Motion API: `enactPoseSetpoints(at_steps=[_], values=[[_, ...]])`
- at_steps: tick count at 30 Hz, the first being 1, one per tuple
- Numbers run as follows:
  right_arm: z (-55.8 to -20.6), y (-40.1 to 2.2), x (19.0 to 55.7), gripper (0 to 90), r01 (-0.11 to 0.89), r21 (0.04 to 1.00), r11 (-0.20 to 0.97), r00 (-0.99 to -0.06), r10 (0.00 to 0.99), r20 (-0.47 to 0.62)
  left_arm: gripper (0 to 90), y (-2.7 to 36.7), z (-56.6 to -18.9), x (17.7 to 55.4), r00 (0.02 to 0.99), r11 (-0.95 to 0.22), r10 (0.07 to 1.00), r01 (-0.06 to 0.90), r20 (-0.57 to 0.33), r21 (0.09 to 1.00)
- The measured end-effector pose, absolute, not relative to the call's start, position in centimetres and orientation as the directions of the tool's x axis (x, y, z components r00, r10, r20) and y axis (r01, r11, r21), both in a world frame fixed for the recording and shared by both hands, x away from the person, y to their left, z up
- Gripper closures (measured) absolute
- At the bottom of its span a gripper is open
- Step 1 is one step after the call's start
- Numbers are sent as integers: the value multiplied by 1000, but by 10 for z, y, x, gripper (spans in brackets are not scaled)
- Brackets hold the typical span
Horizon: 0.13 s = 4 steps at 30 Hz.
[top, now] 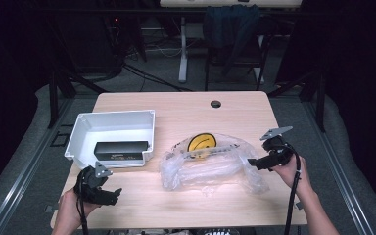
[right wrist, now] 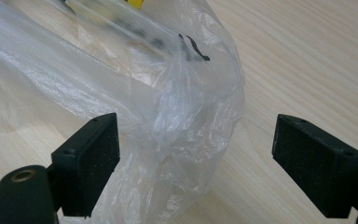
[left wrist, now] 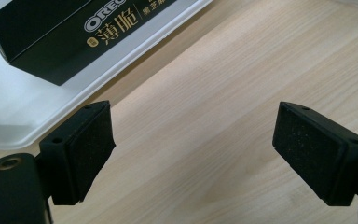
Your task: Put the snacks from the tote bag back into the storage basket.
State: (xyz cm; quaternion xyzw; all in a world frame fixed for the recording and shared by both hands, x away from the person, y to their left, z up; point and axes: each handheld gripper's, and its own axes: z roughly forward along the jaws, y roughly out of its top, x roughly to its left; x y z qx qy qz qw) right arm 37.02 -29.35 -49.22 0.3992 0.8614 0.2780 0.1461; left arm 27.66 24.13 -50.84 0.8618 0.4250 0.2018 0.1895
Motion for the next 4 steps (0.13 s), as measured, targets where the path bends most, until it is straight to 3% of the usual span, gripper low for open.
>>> enactPoseSetpoints(at_steps=[4], values=[[-492, -293, 370, 145, 602, 594, 533, -642, 766, -37, 127, 237, -510, 275, 573, -589, 794, 645, 201, 487]])
